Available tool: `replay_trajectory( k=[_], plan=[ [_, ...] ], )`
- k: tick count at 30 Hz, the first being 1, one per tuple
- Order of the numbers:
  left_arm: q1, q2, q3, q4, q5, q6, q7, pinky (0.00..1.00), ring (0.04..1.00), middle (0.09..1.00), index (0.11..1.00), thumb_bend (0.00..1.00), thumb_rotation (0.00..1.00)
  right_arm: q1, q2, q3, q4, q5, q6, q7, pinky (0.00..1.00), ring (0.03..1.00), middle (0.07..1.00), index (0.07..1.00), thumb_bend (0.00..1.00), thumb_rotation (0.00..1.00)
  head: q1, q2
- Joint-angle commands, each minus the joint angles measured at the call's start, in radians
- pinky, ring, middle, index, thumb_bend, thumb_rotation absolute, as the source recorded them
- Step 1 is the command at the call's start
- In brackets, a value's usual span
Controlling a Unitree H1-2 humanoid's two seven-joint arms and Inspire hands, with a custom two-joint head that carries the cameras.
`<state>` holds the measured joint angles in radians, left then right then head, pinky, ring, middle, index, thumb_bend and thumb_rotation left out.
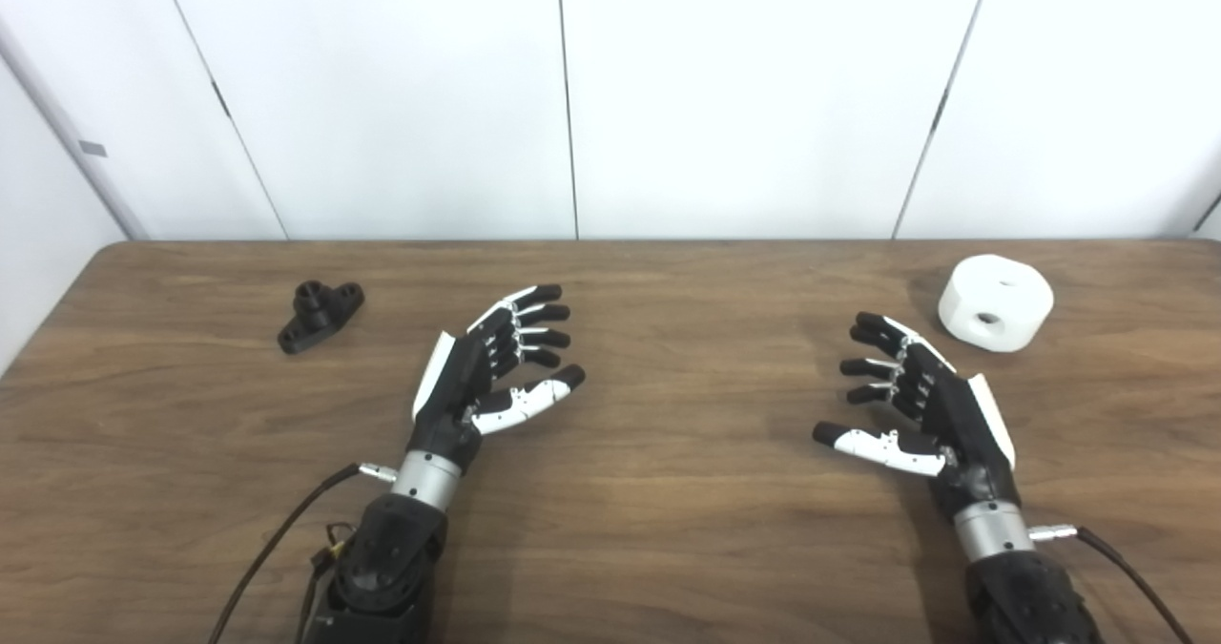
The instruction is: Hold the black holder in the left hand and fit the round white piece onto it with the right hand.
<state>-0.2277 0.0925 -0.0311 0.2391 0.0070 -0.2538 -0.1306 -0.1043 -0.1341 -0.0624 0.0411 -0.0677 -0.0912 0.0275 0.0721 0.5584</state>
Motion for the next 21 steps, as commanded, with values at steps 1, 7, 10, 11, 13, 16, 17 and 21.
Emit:
replay_trajectory(
  k=[1, 7, 10, 11, 13, 16, 17, 21],
  plan=[
    [0.033, 0.005, -0.005, 0.033, 0.005, -0.023, 0.001, 0.61, 0.682, 0.765, 0.799, 0.65, 0.09, -0.012, -0.008, -0.001, -0.026, 0.001, -0.038, -0.007, 0.56, 0.694, 0.817, 0.817, 0.76, 0.00, 0.001, 0.002],
    [0.032, 0.002, -0.002, 0.033, 0.000, -0.020, 0.005, 0.59, 0.676, 0.759, 0.797, 0.66, 0.07, -0.013, -0.002, -0.004, -0.032, 0.007, -0.030, -0.009, 0.57, 0.697, 0.817, 0.807, 0.75, 0.00, -0.001, 0.004],
    [0.031, 0.001, -0.001, 0.033, -0.003, -0.014, 0.004, 0.60, 0.678, 0.759, 0.796, 0.66, 0.08, -0.014, -0.004, -0.005, -0.032, 0.008, -0.028, -0.008, 0.56, 0.695, 0.820, 0.808, 0.75, 0.00, 0.004, 0.003],
    [0.030, -0.001, -0.001, 0.035, -0.008, -0.014, 0.001, 0.61, 0.678, 0.759, 0.795, 0.66, 0.08, -0.015, -0.005, -0.005, -0.029, 0.006, -0.031, -0.009, 0.56, 0.695, 0.820, 0.808, 0.75, 0.00, 0.010, 0.001],
    [0.028, -0.004, -0.003, 0.044, -0.001, -0.028, 0.007, 0.60, 0.674, 0.757, 0.792, 0.66, 0.08, -0.015, -0.009, -0.008, -0.021, 0.010, -0.038, -0.007, 0.57, 0.694, 0.819, 0.805, 0.75, 0.00, 0.060, -0.007],
    [0.024, -0.015, -0.011, 0.048, 0.016, -0.019, 0.017, 0.60, 0.671, 0.756, 0.791, 0.67, 0.09, -0.019, -0.022, -0.015, -0.006, 0.025, -0.051, 0.003, 0.56, 0.697, 0.819, 0.806, 0.75, 0.00, 0.179, -0.033],
    [0.023, -0.019, -0.016, 0.046, 0.026, -0.009, 0.022, 0.60, 0.671, 0.756, 0.791, 0.67, 0.11, -0.020, -0.029, -0.017, 0.001, 0.032, -0.058, 0.007, 0.56, 0.696, 0.819, 0.806, 0.75, 0.00, 0.204, -0.038],
    [0.016, -0.050, -0.023, 0.057, 0.015, 0.006, 0.027, 0.60, 0.679, 0.760, 0.790, 0.69, 0.10, -0.019, -0.054, -0.035, 0.006, 0.061, -0.054, 0.019, 0.56, 0.698, 0.818, 0.816, 0.74, 0.02, 0.310, -0.062]
  ],
)
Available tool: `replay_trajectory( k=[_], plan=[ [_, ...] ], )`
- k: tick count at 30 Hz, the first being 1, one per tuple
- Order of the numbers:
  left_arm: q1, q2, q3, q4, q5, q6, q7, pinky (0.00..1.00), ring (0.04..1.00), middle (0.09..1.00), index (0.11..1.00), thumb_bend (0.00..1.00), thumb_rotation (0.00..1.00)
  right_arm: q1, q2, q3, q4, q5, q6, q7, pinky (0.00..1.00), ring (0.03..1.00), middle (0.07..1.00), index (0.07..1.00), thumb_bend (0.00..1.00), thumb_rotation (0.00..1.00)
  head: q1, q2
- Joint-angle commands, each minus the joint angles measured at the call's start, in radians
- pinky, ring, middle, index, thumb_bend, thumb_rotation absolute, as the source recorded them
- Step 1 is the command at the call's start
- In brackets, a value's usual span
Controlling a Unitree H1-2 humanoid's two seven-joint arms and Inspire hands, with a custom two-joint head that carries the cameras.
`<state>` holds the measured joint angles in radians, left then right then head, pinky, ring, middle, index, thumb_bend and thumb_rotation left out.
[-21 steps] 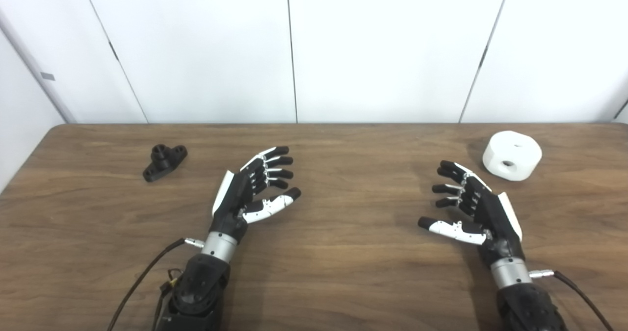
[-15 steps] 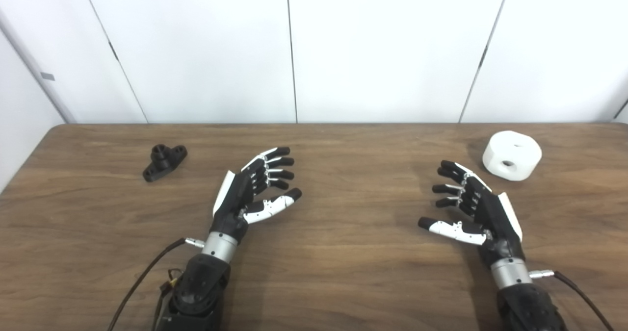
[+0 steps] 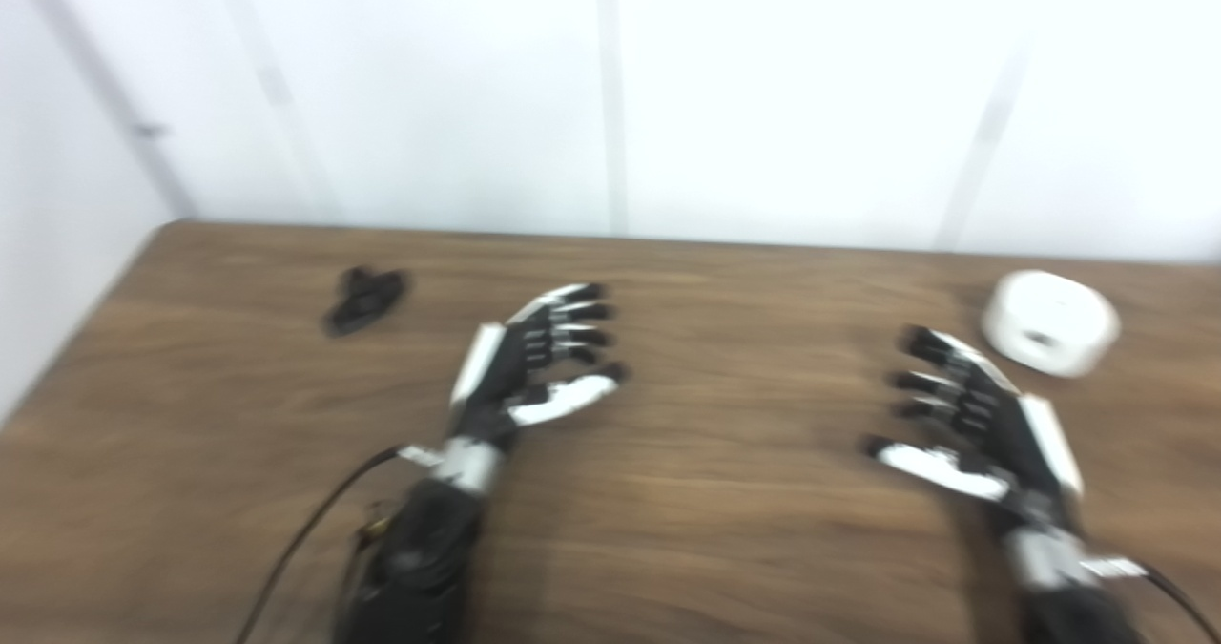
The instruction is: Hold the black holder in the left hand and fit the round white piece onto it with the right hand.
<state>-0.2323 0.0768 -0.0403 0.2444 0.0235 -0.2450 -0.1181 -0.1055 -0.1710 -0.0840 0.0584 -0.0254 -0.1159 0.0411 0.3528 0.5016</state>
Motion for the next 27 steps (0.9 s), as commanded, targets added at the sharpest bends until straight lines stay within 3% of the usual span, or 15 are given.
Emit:
replay_trajectory(
  k=[1, 4, 10, 22, 27],
  plan=[
    [0.018, -0.041, -0.016, 0.058, -0.004, -0.002, 0.013, 0.59, 0.680, 0.763, 0.793, 0.69, 0.09, -0.016, -0.019, -0.018, -0.021, 0.034, -0.011, 0.010, 0.56, 0.701, 0.823, 0.821, 0.74, 0.03, 0.051, -0.013],
    [0.011, -0.055, -0.021, 0.078, -0.002, -0.007, 0.013, 0.57, 0.687, 0.773, 0.805, 0.67, 0.06, -0.010, -0.027, -0.024, -0.042, 0.048, 0.019, 0.011, 0.60, 0.735, 0.846, 0.846, 0.70, 0.00, 0.079, -0.029],
    [0.005, -0.070, -0.023, 0.103, 0.011, -0.033, 0.023, 0.55, 0.693, 0.776, 0.797, 0.67, 0.04, -0.001, -0.044, -0.025, -0.025, -0.004, -0.012, -0.006, 0.59, 0.744, 0.854, 0.850, 0.70, 0.00, 0.107, -0.047],
    [-0.008, -0.075, -0.022, 0.127, 0.023, -0.050, 0.036, 0.55, 0.679, 0.770, 0.789, 0.67, 0.05, -0.002, -0.046, -0.028, -0.031, 0.001, -0.004, 0.001, 0.58, 0.740, 0.863, 0.855, 0.68, 0.00, 0.113, -0.038],
    [-0.011, -0.047, -0.020, 0.091, 0.034, -0.031, 0.034, 0.55, 0.681, 0.779, 0.781, 0.67, 0.00, -0.005, -0.047, -0.027, -0.029, -0.004, 0.003, -0.002, 0.59, 0.743, 0.868, 0.859, 0.68, 0.00, 0.111, -0.037]
  ],
)
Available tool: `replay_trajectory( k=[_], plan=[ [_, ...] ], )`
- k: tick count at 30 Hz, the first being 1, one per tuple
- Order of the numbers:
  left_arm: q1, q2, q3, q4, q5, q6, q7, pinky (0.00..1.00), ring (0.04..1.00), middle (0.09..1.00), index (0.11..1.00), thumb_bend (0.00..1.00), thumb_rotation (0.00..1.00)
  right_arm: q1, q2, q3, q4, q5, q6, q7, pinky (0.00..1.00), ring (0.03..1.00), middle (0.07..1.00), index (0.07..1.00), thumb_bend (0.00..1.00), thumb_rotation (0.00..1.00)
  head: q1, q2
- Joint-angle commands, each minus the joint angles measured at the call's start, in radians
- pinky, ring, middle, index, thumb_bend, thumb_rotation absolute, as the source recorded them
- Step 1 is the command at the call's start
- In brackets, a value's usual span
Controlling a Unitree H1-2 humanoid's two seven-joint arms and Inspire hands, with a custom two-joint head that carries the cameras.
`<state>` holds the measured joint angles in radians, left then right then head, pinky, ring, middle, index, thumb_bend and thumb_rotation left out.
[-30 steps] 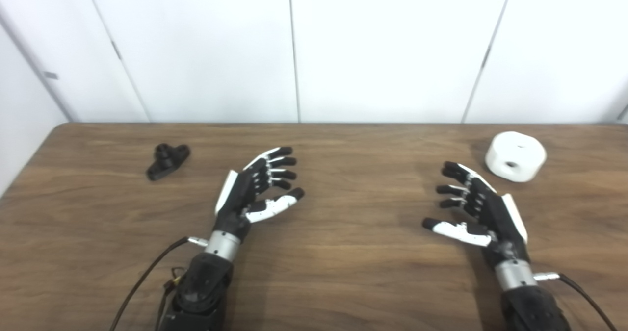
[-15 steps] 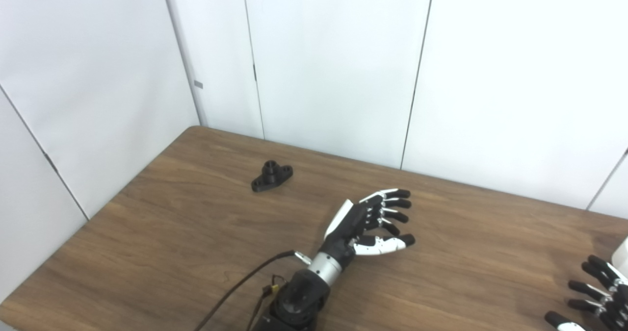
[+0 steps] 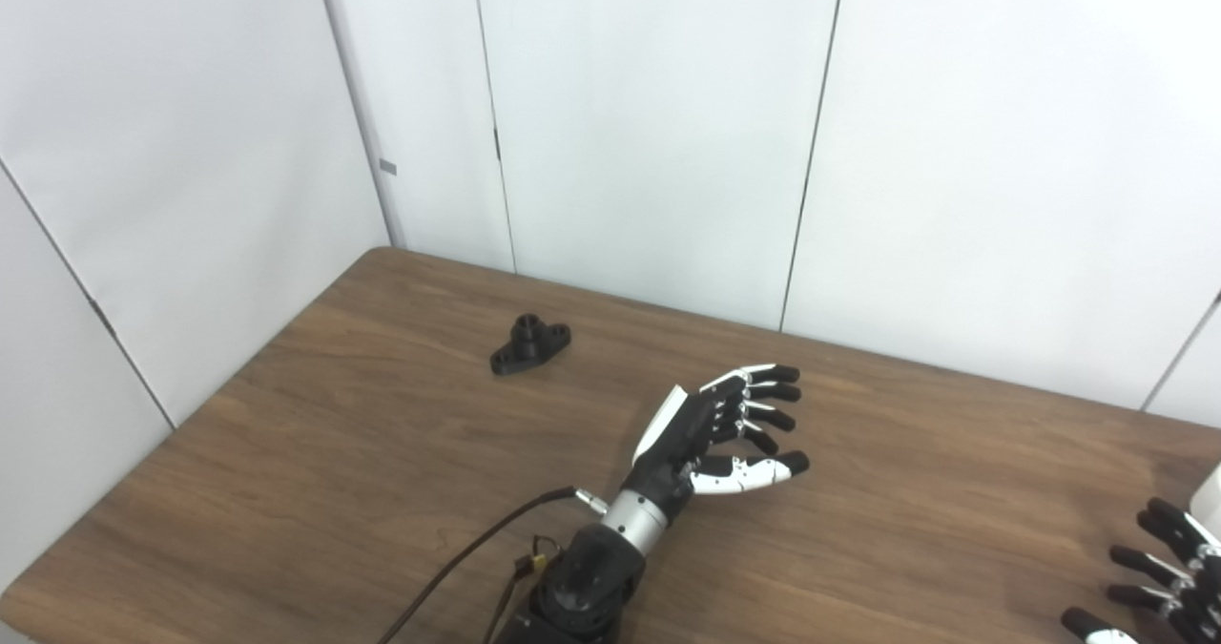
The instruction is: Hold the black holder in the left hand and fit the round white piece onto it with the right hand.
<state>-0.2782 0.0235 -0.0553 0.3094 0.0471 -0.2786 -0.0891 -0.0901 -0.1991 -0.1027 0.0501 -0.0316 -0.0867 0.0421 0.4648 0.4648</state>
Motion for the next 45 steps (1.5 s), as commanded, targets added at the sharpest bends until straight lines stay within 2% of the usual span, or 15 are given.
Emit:
replay_trajectory(
  k=[1, 7, 11, 13, 17, 23, 33, 38, 40, 45],
  plan=[
    [0.032, 0.019, -0.005, 0.006, 0.015, 0.017, 0.001, 0.55, 0.682, 0.776, 0.766, 0.67, 0.00, -0.023, -0.019, -0.007, -0.015, 0.002, -0.030, -0.003, 0.59, 0.744, 0.868, 0.860, 0.68, 0.00, 0.000, 0.000],
    [0.015, 0.079, -0.012, -0.059, 0.085, 0.015, 0.013, 0.57, 0.676, 0.749, 0.731, 0.69, 0.00, -0.030, -0.023, -0.005, -0.003, -0.003, -0.036, -0.004, 0.59, 0.743, 0.867, 0.857, 0.67, 0.00, -0.001, 0.004],
    [0.004, 0.123, -0.001, -0.107, 0.087, 0.054, -0.007, 0.51, 0.651, 0.744, 0.720, 0.69, 0.00, -0.029, -0.025, -0.003, -0.005, 0.005, -0.031, 0.001, 0.58, 0.741, 0.872, 0.865, 0.67, 0.00, 0.002, 0.005],
    [0.001, 0.150, -0.002, -0.132, 0.101, 0.082, -0.015, 0.51, 0.673, 0.749, 0.715, 0.71, 0.00, -0.029, -0.026, -0.002, -0.002, 0.010, -0.032, 0.003, 0.57, 0.740, 0.875, 0.865, 0.67, 0.00, 0.004, 0.005],
    [-0.003, 0.197, -0.005, -0.182, 0.135, 0.124, -0.020, 0.55, 0.689, 0.753, 0.723, 0.70, 0.00, -0.029, -0.032, -0.002, 0.006, 0.017, -0.042, 0.007, 0.57, 0.734, 0.876, 0.862, 0.67, 0.00, 0.007, 0.008],
    [-0.017, 0.259, 0.006, -0.225, 0.191, 0.125, -0.011, 0.62, 0.739, 0.775, 0.732, 0.72, 0.00, -0.026, -0.035, 0.000, -0.003, 0.013, -0.031, 0.006, 0.57, 0.733, 0.877, 0.863, 0.67, 0.00, 0.011, 0.010],
    [-0.055, 0.320, 0.080, -0.277, 0.291, 0.127, 0.068, 0.65, 0.783, 0.802, 0.699, 0.73, 0.00, -0.027, -0.041, 0.002, -0.002, 0.013, -0.031, 0.008, 0.57, 0.732, 0.875, 0.864, 0.66, 0.01, 0.018, 0.010],
    [-0.079, 0.340, 0.137, -0.316, 0.301, 0.188, 0.086, 0.68, 0.811, 0.840, 0.703, 0.72, 0.00, -0.027, -0.042, 0.003, 0.000, 0.008, -0.034, 0.004, 0.57, 0.727, 0.875, 0.867, 0.66, 0.00, 0.020, 0.011],
    [-0.089, 0.355, 0.155, -0.332, 0.342, 0.219, 0.098, 0.71, 0.820, 0.849, 0.707, 0.71, 0.00, -0.027, -0.043, 0.004, 0.002, 0.007, -0.039, 0.006, 0.57, 0.727, 0.874, 0.867, 0.66, 0.00, 0.020, 0.011],
    [-0.108, 0.396, 0.183, -0.325, 0.386, 0.251, 0.124, 0.73, 0.847, 0.857, 0.701, 0.71, 0.00, -0.026, -0.043, 0.003, -0.001, 0.012, -0.033, 0.009, 0.58, 0.737, 0.882, 0.872, 0.66, 0.03, 0.021, 0.014]
  ],
)
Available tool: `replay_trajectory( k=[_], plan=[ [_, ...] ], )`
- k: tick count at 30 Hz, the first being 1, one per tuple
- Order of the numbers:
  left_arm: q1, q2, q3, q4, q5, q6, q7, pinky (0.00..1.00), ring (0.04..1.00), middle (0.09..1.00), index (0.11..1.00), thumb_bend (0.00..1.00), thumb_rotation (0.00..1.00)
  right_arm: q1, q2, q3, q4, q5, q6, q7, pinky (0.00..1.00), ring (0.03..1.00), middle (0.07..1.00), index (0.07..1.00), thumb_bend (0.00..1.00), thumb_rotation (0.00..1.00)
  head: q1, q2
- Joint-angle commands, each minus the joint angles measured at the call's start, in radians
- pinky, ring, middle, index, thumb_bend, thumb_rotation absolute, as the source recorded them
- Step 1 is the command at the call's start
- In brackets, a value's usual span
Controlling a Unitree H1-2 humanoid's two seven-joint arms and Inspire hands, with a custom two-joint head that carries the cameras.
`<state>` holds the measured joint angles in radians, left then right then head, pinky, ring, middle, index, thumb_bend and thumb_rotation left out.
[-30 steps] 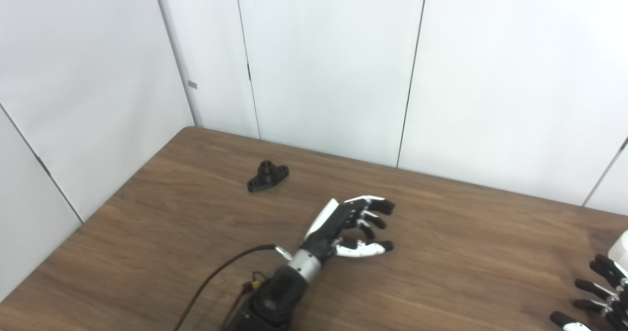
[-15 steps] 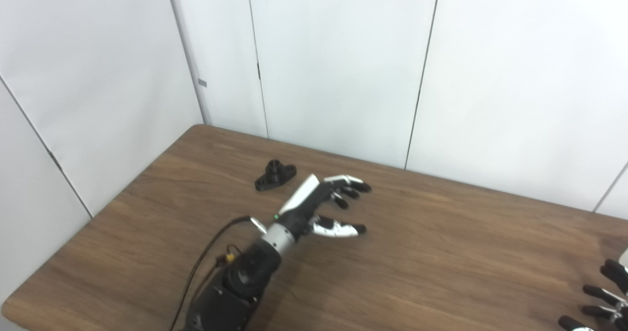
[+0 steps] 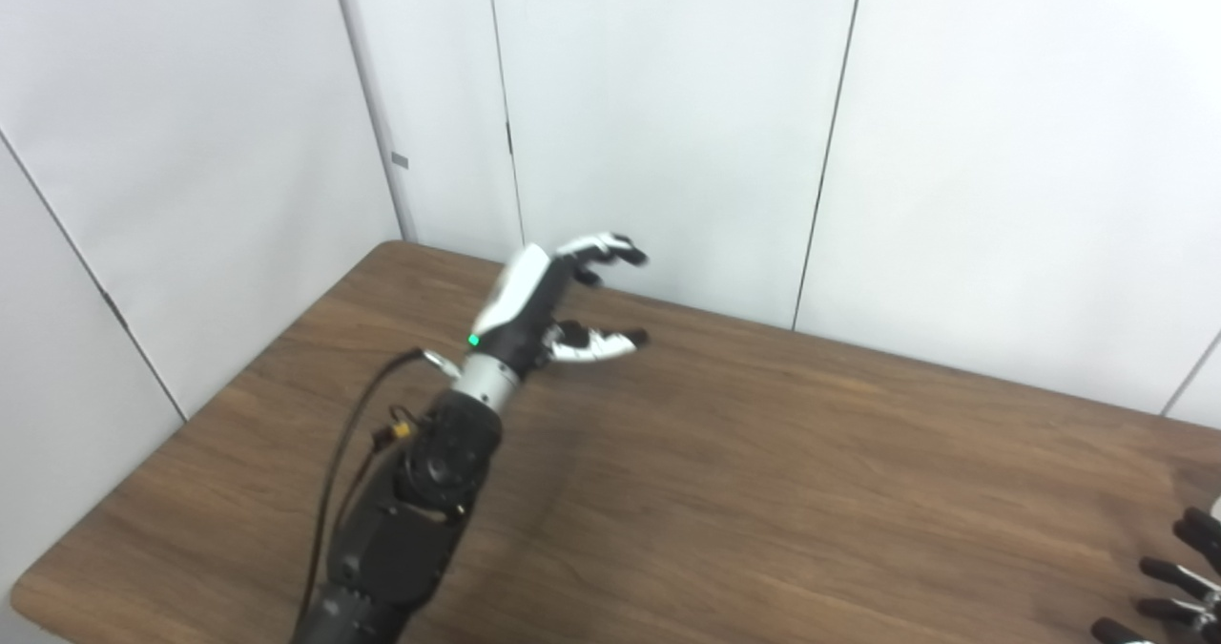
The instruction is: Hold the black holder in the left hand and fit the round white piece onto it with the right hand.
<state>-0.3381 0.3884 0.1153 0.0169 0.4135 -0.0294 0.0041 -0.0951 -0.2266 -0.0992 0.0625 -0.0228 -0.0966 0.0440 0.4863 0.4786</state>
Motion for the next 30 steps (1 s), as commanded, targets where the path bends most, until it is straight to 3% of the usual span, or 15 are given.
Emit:
replay_trajectory(
  k=[1, 6, 10, 14, 19, 22, 26, 30],
  plan=[
    [-0.050, 0.038, 0.016, -0.027, 0.028, 0.013, 0.035, 0.74, 0.851, 0.858, 0.701, 0.71, 0.01, -0.021, -0.016, -0.001, -0.013, 0.004, -0.024, 0.007, 0.57, 0.733, 0.882, 0.872, 0.66, 0.02, 0.000, 0.000],
    [-0.059, 0.076, 0.031, 0.014, 0.065, 0.036, 0.073, 0.72, 0.880, 0.882, 0.709, 0.73, 0.06, -0.020, -0.017, -0.003, -0.015, 0.007, -0.023, 0.009, 0.57, 0.732, 0.878, 0.870, 0.66, 0.04, 0.001, 0.004],
    [-0.059, 0.087, 0.049, 0.040, 0.073, 0.084, 0.089, 0.81, 0.992, 0.977, 0.762, 0.77, 0.12, -0.018, -0.019, -0.004, -0.017, 0.010, -0.020, 0.010, 0.57, 0.737, 0.884, 0.871, 0.65, 0.02, 0.001, 0.004],
    [-0.061, 0.101, 0.053, 0.060, 0.082, 0.127, 0.093, 0.80, 1.000, 0.999, 0.794, 0.83, 0.18, -0.016, -0.019, -0.006, -0.021, 0.010, -0.022, 0.008, 0.56, 0.728, 0.879, 0.868, 0.65, 0.02, 0.002, 0.007],
    [-0.069, 0.115, 0.039, 0.089, 0.132, 0.212, 0.098, 0.91, 1.000, 1.000, 0.813, 0.93, 0.25, -0.015, -0.021, -0.006, -0.021, 0.014, -0.016, 0.009, 0.56, 0.732, 0.881, 0.871, 0.65, 0.02, 0.002, 0.009],
    [-0.072, 0.119, 0.030, 0.104, 0.153, 0.262, 0.100, 0.87, 1.000, 1.000, 0.817, 0.98, 0.29, -0.014, -0.021, -0.006, -0.025, 0.013, -0.010, 0.008, 0.58, 0.739, 0.883, 0.873, 0.65, 0.02, 0.000, 0.011],
    [-0.071, 0.128, 0.016, 0.130, 0.160, 0.298, 0.095, 0.98, 1.000, 1.000, 0.834, 1.00, 0.33, -0.014, -0.022, -0.006, -0.024, 0.014, -0.018, 0.010, 0.57, 0.736, 0.883, 0.871, 0.65, 0.01, 0.000, 0.015],
    [-0.070, 0.134, -0.002, 0.157, 0.164, 0.332, 0.091, 1.00, 1.000, 1.000, 0.849, 1.00, 0.40, -0.011, -0.023, -0.006, -0.029, 0.010, -0.012, 0.009, 0.56, 0.737, 0.890, 0.875, 0.65, 0.02, 0.000, 0.018]
  ],
)
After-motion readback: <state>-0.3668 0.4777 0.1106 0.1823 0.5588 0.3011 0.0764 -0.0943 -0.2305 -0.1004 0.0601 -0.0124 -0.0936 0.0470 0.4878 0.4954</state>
